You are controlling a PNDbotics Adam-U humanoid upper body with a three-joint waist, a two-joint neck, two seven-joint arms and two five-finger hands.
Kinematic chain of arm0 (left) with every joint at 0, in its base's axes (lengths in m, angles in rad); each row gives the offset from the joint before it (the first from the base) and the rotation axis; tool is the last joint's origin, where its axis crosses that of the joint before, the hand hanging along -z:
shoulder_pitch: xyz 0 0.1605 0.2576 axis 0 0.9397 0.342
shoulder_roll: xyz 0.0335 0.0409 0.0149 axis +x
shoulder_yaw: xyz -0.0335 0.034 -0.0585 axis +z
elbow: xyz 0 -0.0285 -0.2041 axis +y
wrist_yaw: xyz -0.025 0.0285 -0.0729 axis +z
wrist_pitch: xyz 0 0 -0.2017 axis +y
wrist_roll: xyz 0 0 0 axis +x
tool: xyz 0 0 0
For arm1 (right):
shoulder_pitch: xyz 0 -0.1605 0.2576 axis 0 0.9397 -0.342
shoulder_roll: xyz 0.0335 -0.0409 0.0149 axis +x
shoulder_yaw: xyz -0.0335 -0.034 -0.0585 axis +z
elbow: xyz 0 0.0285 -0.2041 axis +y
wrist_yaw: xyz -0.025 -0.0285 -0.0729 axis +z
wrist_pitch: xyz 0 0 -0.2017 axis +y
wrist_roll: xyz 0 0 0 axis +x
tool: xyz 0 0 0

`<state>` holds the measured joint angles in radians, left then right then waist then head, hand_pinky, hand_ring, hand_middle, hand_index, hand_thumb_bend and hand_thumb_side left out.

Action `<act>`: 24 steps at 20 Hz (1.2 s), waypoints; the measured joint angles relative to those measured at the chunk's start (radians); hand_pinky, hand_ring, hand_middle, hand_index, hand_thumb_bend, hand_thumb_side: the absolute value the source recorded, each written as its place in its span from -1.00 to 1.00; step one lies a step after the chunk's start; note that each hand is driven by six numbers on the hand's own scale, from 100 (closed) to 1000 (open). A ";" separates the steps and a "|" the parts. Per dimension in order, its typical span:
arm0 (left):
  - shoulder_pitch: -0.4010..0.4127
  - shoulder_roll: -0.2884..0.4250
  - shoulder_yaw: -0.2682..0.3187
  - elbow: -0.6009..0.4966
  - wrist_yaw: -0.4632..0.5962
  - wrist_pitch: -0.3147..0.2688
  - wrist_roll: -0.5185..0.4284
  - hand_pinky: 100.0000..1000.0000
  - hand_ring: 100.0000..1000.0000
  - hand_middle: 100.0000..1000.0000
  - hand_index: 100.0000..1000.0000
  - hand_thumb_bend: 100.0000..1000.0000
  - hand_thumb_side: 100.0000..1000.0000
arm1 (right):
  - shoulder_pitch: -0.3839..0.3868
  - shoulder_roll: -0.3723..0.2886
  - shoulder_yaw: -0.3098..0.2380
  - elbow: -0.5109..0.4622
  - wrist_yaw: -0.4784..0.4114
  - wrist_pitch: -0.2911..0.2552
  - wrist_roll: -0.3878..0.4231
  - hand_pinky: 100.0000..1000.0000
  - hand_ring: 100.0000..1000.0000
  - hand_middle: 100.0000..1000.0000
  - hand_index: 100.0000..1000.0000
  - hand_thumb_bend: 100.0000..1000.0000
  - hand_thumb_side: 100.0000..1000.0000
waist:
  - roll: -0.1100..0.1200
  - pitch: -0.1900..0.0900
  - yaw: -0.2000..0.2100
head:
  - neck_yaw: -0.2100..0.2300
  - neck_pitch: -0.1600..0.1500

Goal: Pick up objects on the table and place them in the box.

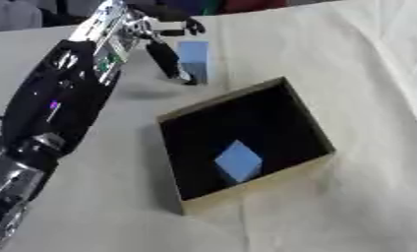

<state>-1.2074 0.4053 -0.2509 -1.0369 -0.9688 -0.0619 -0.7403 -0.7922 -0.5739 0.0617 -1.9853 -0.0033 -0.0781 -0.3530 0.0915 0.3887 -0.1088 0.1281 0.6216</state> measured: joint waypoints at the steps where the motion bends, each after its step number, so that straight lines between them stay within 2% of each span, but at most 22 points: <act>1: 0.000 0.000 0.002 0.003 -0.005 0.000 0.001 0.82 0.82 0.77 1.00 -0.09 -0.37 | 0.000 0.001 0.000 0.000 -0.001 0.000 0.000 0.68 0.43 0.32 0.86 -1.00 1.00 | 0.000 0.001 -0.003 | 0.002 -0.002; 7: 0.000 -0.001 0.010 0.027 -0.037 0.014 0.017 0.77 0.76 0.70 1.00 -0.26 -0.38 | 0.000 0.006 0.000 0.000 -0.006 0.003 0.003 0.68 0.42 0.32 0.86 -1.00 1.00 | 0.003 0.012 -0.018 | 0.013 -0.016; 9: 0.000 -0.001 0.016 0.037 -0.043 0.020 0.027 0.71 0.68 0.62 0.95 -0.38 -0.41 | 0.000 0.006 0.000 0.000 -0.007 0.005 0.004 0.68 0.42 0.31 0.86 -1.00 1.00 | 0.004 0.014 -0.021 | 0.018 -0.018; 15: 0.000 -0.008 0.026 0.045 -0.038 0.041 0.087 0.40 0.30 0.19 0.58 -0.64 -0.49 | -0.002 0.016 0.004 0.000 -0.007 0.024 0.007 0.69 0.42 0.31 0.86 -1.00 1.00 | 0.005 0.018 -0.021 | 0.019 -0.021; 16: 0.000 -0.008 0.026 0.045 -0.038 0.044 0.097 0.32 0.20 0.09 0.49 -0.78 -0.52 | -0.004 0.018 0.006 0.000 -0.006 0.027 0.009 0.69 0.42 0.31 0.86 -1.00 1.00 | 0.005 0.018 -0.021 | 0.019 -0.021; 20: 0.000 -0.008 0.026 0.042 -0.029 0.055 0.113 0.25 0.08 -0.02 0.38 -1.00 -0.58 | -0.005 0.024 0.007 0.000 -0.006 0.033 0.013 0.70 0.43 0.30 0.87 -1.00 1.00 | 0.005 0.018 -0.021 | 0.019 -0.020; 24: 0.000 -0.008 0.021 0.025 -0.008 0.058 0.113 0.18 0.00 -0.10 0.31 -1.00 -0.68 | -0.003 0.024 0.007 0.000 -0.006 0.034 0.014 0.70 0.43 0.30 0.87 -1.00 1.00 | 0.005 0.017 -0.020 | 0.018 -0.017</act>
<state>-1.2071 0.3970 -0.2304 -1.0124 -0.9770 -0.0038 -0.6274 -0.7952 -0.5500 0.0685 -1.9853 -0.0092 -0.0439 -0.3387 0.0969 0.4054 -0.1286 0.1463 0.6050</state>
